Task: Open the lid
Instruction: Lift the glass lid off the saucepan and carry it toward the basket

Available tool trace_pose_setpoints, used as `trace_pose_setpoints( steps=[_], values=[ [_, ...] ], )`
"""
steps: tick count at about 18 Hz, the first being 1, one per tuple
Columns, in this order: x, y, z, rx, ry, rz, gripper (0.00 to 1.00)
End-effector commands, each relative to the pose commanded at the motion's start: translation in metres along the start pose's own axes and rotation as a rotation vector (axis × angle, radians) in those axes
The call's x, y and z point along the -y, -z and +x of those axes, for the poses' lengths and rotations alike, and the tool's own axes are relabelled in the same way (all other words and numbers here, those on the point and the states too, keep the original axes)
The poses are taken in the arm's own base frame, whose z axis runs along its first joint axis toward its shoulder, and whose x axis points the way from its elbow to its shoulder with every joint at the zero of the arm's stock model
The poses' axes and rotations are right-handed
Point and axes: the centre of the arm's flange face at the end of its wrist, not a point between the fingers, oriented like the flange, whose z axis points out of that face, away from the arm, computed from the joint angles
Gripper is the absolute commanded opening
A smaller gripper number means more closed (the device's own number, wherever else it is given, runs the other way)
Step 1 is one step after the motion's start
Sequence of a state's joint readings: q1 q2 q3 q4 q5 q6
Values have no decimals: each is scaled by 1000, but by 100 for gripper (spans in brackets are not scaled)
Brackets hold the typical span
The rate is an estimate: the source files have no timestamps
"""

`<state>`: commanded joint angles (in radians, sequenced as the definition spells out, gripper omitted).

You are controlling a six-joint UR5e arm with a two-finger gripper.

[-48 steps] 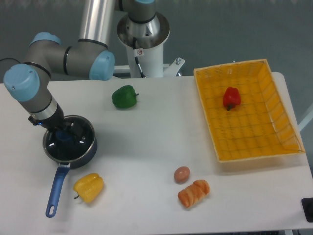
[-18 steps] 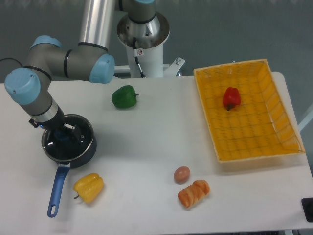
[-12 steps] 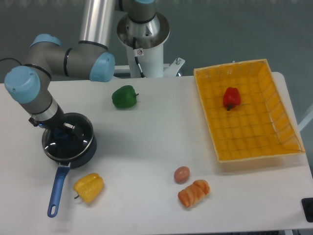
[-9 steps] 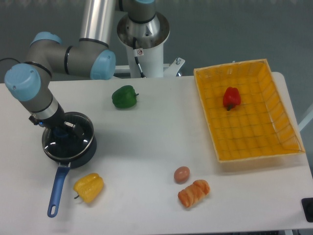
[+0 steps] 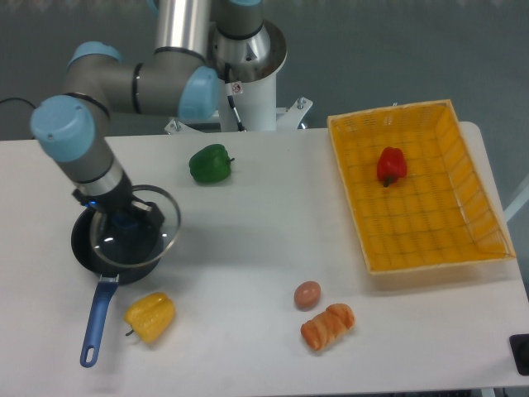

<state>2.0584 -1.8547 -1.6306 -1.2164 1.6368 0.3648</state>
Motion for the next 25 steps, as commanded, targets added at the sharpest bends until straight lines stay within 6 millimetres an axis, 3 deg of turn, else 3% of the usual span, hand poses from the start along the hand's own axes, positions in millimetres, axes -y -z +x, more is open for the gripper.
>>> trace_pose_setpoints(
  steps=[5, 17, 25],
  values=[
    [-21, 17, -61, 7, -14, 11, 51],
    [-86, 13, -206, 0, -220, -3, 51],
    [-122, 1, -272, -14, -520, -10, 51]
  ],
)
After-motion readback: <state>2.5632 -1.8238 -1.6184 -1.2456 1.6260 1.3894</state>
